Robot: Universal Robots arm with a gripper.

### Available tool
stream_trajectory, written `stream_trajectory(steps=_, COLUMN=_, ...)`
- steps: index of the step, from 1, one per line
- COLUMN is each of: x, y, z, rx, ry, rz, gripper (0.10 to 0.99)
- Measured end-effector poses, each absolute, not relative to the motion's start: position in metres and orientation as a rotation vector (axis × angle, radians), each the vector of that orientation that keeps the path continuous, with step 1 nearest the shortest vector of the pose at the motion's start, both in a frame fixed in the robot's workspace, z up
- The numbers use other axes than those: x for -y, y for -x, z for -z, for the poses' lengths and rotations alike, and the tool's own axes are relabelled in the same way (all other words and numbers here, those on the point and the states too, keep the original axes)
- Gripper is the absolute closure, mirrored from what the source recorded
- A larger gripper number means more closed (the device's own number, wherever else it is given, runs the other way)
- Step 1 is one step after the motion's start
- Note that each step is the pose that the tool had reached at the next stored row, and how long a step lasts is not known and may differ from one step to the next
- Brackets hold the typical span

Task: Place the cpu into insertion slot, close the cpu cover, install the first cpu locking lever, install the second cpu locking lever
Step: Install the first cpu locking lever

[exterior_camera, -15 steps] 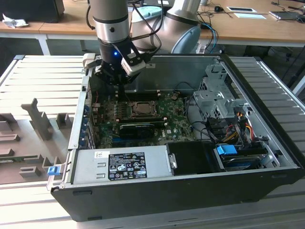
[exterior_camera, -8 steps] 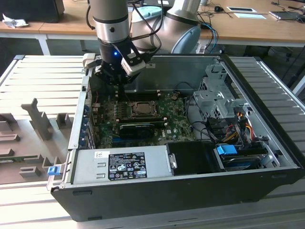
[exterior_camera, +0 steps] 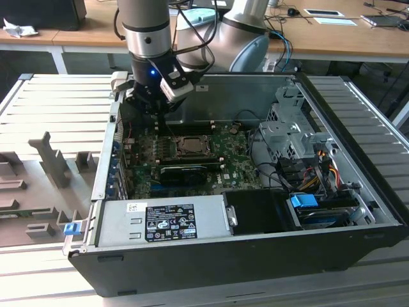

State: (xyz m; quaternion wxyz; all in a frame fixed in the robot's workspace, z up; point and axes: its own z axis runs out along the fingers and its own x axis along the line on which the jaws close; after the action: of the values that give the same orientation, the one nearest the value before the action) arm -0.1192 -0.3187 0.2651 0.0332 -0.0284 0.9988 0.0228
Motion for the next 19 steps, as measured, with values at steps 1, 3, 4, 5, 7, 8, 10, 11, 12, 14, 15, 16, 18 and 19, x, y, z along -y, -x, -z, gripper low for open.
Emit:
stream_trajectory(steps=1, x=0.3187, y=0.1200, z=-0.2647, rx=-3.073, ry=0.088, rz=-0.070, gripper=0.980)
stream_trajectory(steps=3, x=0.3187, y=0.1202, z=-0.2643, rx=-3.073, ry=0.088, rz=-0.071, gripper=0.980)
stream_trajectory(steps=4, x=0.3186, y=0.1206, z=-0.2639, rx=-3.073, ry=0.088, rz=-0.072, gripper=0.980)
stream_trajectory(steps=5, x=0.3185, y=0.1208, z=-0.2638, rx=-3.073, ry=0.088, rz=-0.072, gripper=0.980)
stream_trajectory(steps=7, x=0.3183, y=0.1210, z=-0.2636, rx=-3.073, ry=0.087, rz=-0.072, gripper=0.980)
stream_trajectory(steps=8, x=0.3181, y=0.1211, z=-0.2634, rx=-3.073, ry=0.087, rz=-0.072, gripper=0.980)
stream_trajectory(steps=10, x=0.3176, y=0.1212, z=-0.2628, rx=-3.073, ry=0.087, rz=-0.072, gripper=0.980)
stream_trajectory(steps=11, x=0.3170, y=0.1213, z=-0.2625, rx=-3.073, ry=0.087, rz=-0.072, gripper=0.980)
stream_trajectory(steps=12, x=0.3162, y=0.1214, z=-0.2622, rx=-3.073, ry=0.088, rz=-0.072, gripper=0.980)
stream_trajectory(steps=14, x=0.3153, y=0.1217, z=-0.2619, rx=-3.073, ry=0.087, rz=-0.072, gripper=0.980)
stream_trajectory(steps=15, x=0.3150, y=0.1218, z=-0.2618, rx=-3.073, ry=0.088, rz=-0.073, gripper=0.980)
stream_trajectory(steps=16, x=0.3147, y=0.1219, z=-0.2616, rx=-3.073, ry=0.087, rz=-0.073, gripper=0.980)
stream_trajectory(steps=18, x=0.3144, y=0.1224, z=-0.2614, rx=-3.073, ry=0.087, rz=-0.074, gripper=0.980)
stream_trajectory(steps=19, x=0.3141, y=0.1228, z=-0.2613, rx=-3.073, ry=0.087, rz=-0.074, gripper=0.980)
